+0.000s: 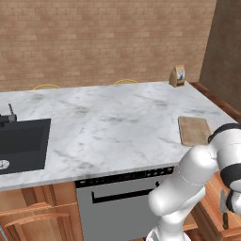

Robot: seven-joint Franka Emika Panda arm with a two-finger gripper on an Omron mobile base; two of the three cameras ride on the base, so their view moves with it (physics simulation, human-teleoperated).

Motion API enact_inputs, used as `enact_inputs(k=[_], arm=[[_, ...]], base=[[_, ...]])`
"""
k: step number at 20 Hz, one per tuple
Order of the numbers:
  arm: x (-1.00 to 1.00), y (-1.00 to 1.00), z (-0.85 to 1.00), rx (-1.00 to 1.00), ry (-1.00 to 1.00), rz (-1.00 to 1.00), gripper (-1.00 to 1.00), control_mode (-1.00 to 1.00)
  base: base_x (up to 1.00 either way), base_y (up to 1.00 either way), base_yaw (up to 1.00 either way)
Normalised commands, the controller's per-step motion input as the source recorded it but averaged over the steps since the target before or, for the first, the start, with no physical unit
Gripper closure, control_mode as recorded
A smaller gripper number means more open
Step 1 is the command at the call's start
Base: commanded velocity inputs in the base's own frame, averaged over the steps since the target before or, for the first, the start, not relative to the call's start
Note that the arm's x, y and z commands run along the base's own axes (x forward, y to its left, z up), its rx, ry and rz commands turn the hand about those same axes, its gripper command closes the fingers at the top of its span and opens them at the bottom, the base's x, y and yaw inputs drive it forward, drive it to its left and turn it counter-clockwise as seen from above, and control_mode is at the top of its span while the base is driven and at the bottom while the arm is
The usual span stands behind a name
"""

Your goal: Open the drawer on the right and place the cutting tools on the cutting board.

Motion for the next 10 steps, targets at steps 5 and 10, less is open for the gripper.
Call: enact_inputs(k=[5, 10], arm=[[0.31, 0.29, 0.28, 0.0, 0.01, -0.01, -1.0, -1.0], [0.34, 0.01, 0.33, 0.0, 0.02, 0.0, -1.0, -1.0]], base=[[0.0, 0.0, 0.0], [0.0, 0.0, 0.0]])
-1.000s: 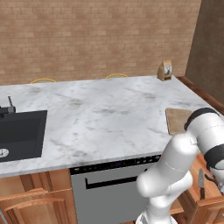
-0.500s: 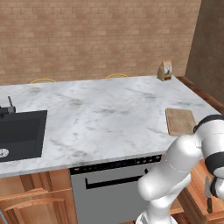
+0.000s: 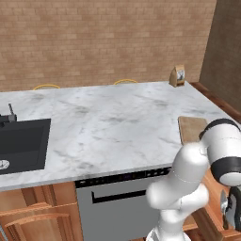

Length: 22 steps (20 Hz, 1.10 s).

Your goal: Open the drawer on the right and place the cutting tools on the cutting board.

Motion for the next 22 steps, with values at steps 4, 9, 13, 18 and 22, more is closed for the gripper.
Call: enact_inputs(k=[4, 9, 13, 18, 22], arm=[[0.09, -0.07, 0.39, 0.02, 0.06, 0.0, -1.0, -1.0], [0.0, -0.25, 0.56, 0.11, 0.11, 0.0, -1.0, -1.0], [0.06, -0.34, 0.76, 0.19, 0.16, 0.0, -1.0, -1.0], [0.18, -0.33, 0.8, 0.2, 0.19, 0.0, -1.0, -1.0], [0.18, -0.04, 0.5, 0.14, 0.15, 0.0, -1.0, -1.0]], base=[[0.0, 0.0, 0.0], [0.0, 0.0, 0.0], [0.0, 0.0, 0.0], [0.0, 0.0, 0.0], [0.0, 0.0, 0.0]])
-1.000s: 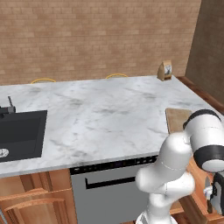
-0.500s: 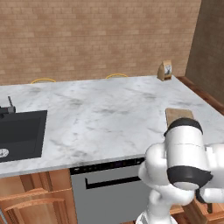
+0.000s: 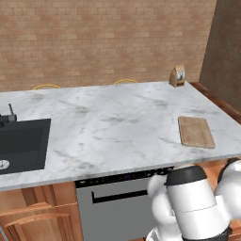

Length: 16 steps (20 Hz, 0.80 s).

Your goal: Open the drawer on the right and place the cutting tools on the cutting board.

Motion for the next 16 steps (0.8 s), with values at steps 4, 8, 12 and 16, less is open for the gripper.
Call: enact_inputs(k=[4, 8, 12, 16], arm=[[0.04, 0.0, 0.15, 0.09, 0.12, 0.0, -1.0, -1.0], [0.0, 0.0, 0.0, 0.03, 0.06, 0.0, -1.0, -1.0], [0.0, 0.01, -0.1, 0.04, 0.0, 0.0, -1.0, -1.0], [0.0, 0.1, -0.27, 0.05, 0.0, 0.0, -1.0, -1.0]], base=[[0.0, 0.0, 0.0], [0.0, 0.0, 0.0], [0.0, 0.0, 0.0], [0.0, 0.0, 0.0]])
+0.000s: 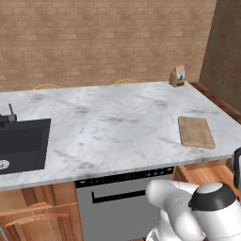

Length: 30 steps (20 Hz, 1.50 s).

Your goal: Open the drawer on the right and place the cutting tools on the cutting board.

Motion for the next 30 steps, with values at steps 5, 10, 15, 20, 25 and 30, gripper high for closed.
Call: enact_inputs(k=[5, 10, 15, 20, 25, 30], arm=[[0.07, 0.09, -0.32, 0.03, 0.0, 0.0, -1.0, -1.0], [0.23, 0.01, -0.16, 0.03, 0.0, 0.0, -1.0, -1.0], [0.22, 0.0, -0.18, 0.05, 0.0, 0.0, -1.0, -1.0], [0.15, 0.0, -0.27, 0.05, 0.0, 0.0, -1.0, -1.0], [0.2, -0.05, -0.34, 0.03, 0.0, 0.0, -1.0, -1.0], [0.19, -0.06, -0.31, 0.0, 0.0, 0.0, -1.0, -1.0]], base=[[0.0, 0.0, 0.0], [0.0, 0.0, 0.0], [0.0, 0.0, 0.0], [0.0, 0.0, 0.0], [0.0, 0.0, 0.0], [0.0, 0.0, 0.0]])
